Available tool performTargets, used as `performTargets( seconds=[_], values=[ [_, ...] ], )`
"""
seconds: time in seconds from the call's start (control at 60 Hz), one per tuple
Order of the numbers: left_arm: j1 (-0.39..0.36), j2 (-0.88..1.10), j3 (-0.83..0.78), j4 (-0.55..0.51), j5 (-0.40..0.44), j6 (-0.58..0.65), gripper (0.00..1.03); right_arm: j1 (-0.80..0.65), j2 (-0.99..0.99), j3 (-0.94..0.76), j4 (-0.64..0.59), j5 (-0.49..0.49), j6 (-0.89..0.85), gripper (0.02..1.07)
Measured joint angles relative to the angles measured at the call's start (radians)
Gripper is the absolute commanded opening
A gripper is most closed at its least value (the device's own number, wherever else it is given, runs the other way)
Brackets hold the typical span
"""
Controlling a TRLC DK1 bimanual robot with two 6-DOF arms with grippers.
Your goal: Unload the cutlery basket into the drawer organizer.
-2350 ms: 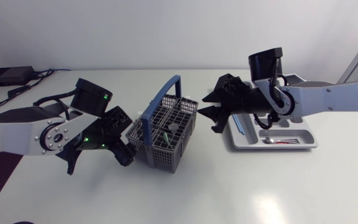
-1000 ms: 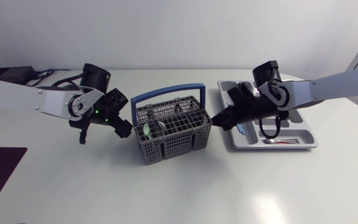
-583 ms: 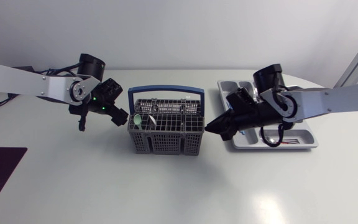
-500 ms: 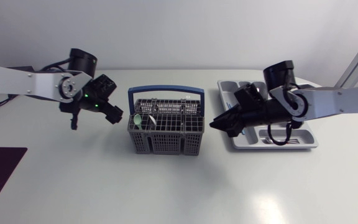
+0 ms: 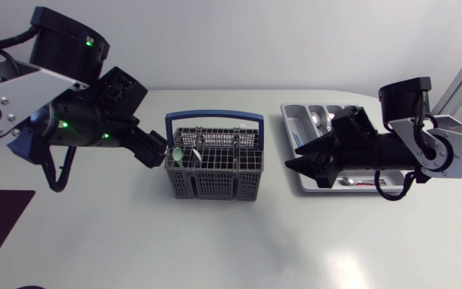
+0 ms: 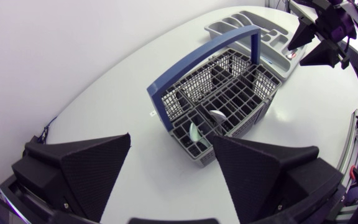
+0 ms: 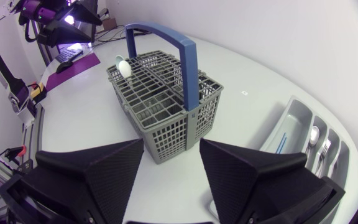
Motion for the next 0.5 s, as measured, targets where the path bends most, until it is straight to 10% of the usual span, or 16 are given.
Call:
performTargets(
  seconds=[0.5],
  values=[
    [-0.035, 0.156, 0.001, 0.018, -0.034, -0.042, 0.86, 0.008, -0.118, -0.037, -0.069, 0.0, -0.006, 0.71]
  ],
)
